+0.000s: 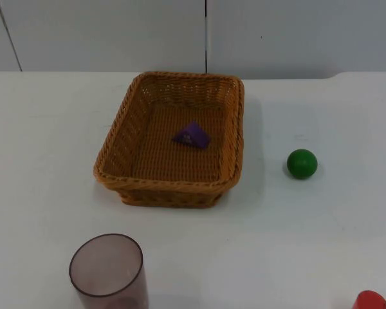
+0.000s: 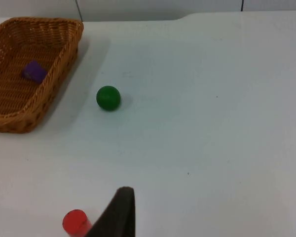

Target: Pick up the basket with the left hand and place the triangular block into the basket with the right hand.

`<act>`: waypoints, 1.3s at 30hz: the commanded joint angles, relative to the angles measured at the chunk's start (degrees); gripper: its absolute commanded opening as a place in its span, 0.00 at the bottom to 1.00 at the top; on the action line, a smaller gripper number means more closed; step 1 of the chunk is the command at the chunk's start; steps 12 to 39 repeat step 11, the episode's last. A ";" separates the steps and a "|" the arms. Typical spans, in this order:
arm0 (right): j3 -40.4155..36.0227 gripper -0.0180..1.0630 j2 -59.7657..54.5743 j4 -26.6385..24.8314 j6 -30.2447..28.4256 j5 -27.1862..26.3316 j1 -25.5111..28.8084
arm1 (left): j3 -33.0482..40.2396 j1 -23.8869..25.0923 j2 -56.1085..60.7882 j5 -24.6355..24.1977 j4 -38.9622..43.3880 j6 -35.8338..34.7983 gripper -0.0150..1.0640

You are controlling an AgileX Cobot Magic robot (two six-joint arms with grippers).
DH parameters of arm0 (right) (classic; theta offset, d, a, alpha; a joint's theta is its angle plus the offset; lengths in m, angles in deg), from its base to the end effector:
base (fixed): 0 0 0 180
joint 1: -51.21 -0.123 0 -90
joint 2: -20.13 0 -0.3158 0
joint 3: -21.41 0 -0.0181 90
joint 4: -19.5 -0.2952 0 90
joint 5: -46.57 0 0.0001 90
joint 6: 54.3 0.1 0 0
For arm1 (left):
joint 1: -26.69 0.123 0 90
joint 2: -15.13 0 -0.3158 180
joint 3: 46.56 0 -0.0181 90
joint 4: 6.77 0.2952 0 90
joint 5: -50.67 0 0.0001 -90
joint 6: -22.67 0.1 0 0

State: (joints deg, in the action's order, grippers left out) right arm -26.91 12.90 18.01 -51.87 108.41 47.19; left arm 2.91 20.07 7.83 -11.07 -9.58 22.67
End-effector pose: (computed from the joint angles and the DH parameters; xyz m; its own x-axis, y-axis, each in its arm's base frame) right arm 0.0084 0.0029 0.2986 -0.4630 0.0222 -0.8861 -0.0652 0.9961 0.0591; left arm 0.0110 -0.0056 0.2923 -0.4771 0.0320 -0.8783 0.1418 0.9890 -0.0410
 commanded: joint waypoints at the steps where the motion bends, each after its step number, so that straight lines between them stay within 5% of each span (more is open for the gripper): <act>1: -0.14 0.99 0.21 -0.19 -0.41 -0.25 0.47 | 0.22 -0.12 0.28 0.25 0.32 -0.33 0.99; 10: -0.14 0.99 0.21 -0.19 -0.41 -0.25 0.47 | 0.22 6.53 0.28 0.25 0.32 0.00 0.99; 39: -0.14 0.99 0.21 -0.19 -0.41 -0.25 0.47 | 0.22 6.53 0.28 0.25 0.32 0.00 0.99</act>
